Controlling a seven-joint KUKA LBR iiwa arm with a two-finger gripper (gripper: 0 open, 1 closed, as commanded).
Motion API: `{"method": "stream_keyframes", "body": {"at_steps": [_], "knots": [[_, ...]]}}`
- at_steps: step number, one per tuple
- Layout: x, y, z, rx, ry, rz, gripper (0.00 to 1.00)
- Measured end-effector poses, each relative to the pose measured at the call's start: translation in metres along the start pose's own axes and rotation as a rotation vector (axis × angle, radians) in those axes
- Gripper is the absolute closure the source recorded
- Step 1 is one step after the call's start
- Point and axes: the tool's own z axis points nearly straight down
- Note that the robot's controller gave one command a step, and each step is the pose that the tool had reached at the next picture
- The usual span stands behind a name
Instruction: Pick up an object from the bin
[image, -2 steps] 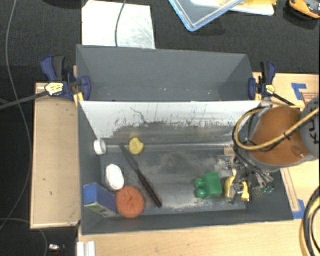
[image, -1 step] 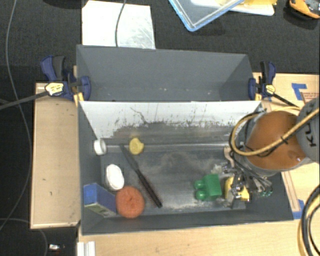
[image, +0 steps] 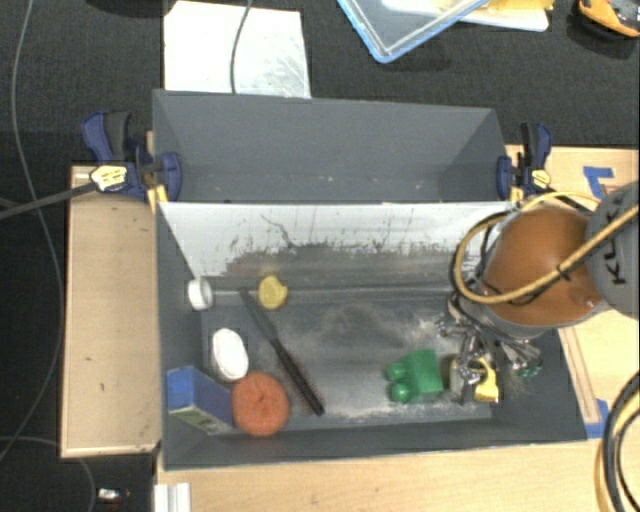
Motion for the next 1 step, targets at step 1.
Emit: {"method": "stream_keyframes", "body": {"at_steps": [1], "knots": [[-0.0052,0.0034,0.0012,-0.002,0.002,-0.143,0.0]]}}
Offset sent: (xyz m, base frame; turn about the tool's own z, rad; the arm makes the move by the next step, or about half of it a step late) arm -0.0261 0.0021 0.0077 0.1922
